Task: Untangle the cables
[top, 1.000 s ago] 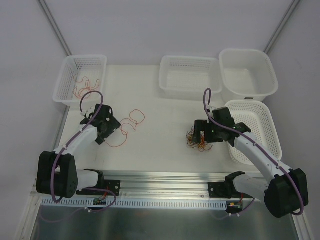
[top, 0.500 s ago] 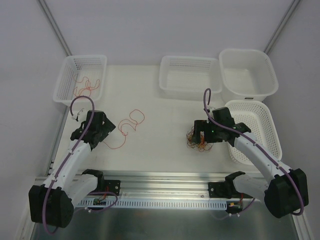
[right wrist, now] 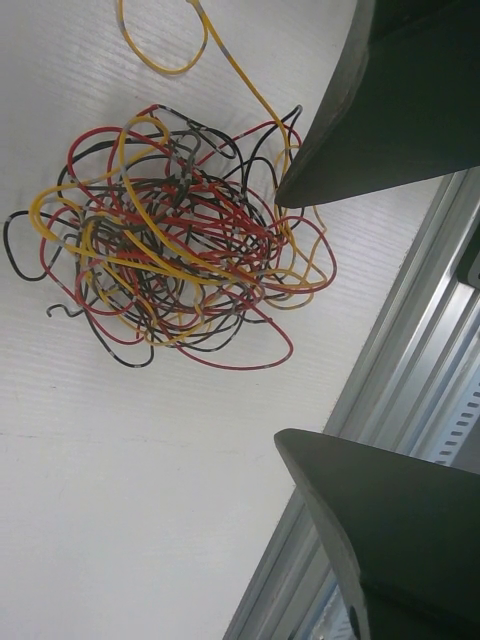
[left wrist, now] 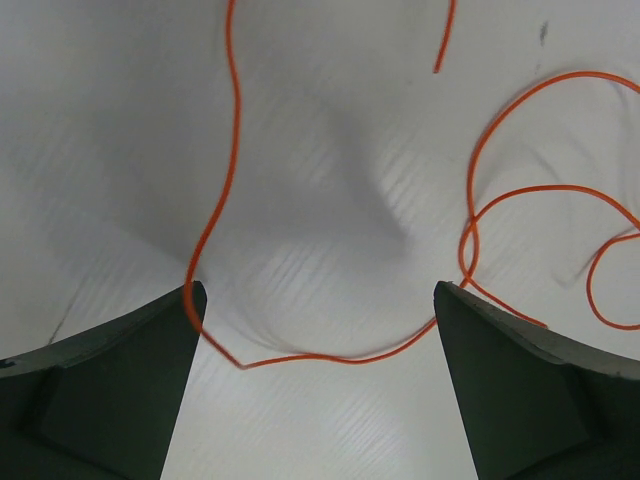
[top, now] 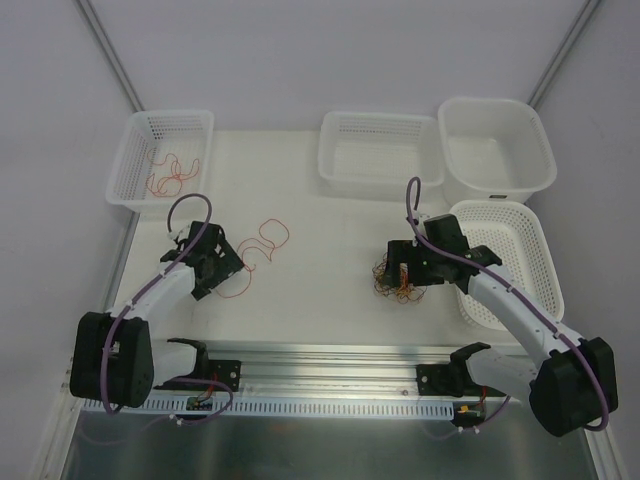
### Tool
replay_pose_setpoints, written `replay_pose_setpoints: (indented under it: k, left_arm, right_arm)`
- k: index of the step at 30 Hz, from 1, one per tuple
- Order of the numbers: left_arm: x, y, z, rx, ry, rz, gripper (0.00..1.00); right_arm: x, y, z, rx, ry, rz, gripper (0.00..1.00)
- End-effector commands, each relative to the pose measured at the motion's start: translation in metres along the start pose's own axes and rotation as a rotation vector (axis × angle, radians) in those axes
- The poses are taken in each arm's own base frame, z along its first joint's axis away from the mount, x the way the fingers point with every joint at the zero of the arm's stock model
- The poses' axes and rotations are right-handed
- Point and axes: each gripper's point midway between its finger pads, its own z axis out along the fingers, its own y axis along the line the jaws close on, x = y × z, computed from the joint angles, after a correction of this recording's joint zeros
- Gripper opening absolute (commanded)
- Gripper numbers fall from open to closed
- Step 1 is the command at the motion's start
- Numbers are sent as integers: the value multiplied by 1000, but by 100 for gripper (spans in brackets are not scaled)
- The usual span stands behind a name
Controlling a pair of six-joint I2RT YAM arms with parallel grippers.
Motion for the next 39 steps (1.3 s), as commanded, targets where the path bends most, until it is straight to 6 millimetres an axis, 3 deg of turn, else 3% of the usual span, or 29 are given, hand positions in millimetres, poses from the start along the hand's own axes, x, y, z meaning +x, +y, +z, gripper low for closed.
replay_pose_setpoints:
  k: [1,11,15,18,21,22,24,25,27,28,29,35,39]
  left_arm:
    - [-13,-42,4,186,-25,84,99]
    - [-17,-63,26,160,8,180,99]
    - [-12,-70,36,129,32,184,95]
    - [-9,-67,42,88,42,182,85]
    - [-4,-62,50,39,65,177,63]
    - [-3,-59,53,16,71,180,49]
    - [-2,-58,54,-4,77,193,39]
    - [-2,-58,52,-10,83,195,26]
    - [-2,-58,53,-17,93,201,17]
    - [-2,-59,53,-17,94,202,5]
    - [-2,-58,53,-20,97,205,1]
    - [-14,-65,42,6,62,239,0]
    - [-43,-80,10,72,-35,254,0]
  right_arm:
    - [-6,7,-6,-30,-36,-30,97]
    - [-3,4,-10,-15,-39,-30,97]
    - [-4,4,-10,-15,-41,-28,97]
    - [-5,5,-10,-14,-41,-26,97]
    - [-6,4,-11,-9,-41,-23,97]
    - [-6,4,-11,-6,-42,-24,97]
    - [-5,3,-11,-2,-40,-22,97]
    - [-4,3,-11,-2,-39,-22,97]
    - [-4,2,-11,0,-38,-20,97]
    - [-4,2,-11,1,-41,-20,97]
    - [-3,2,-11,2,-40,-21,97]
    - [-4,1,-13,6,-47,-18,97]
    - [-3,0,-14,12,-48,-17,97]
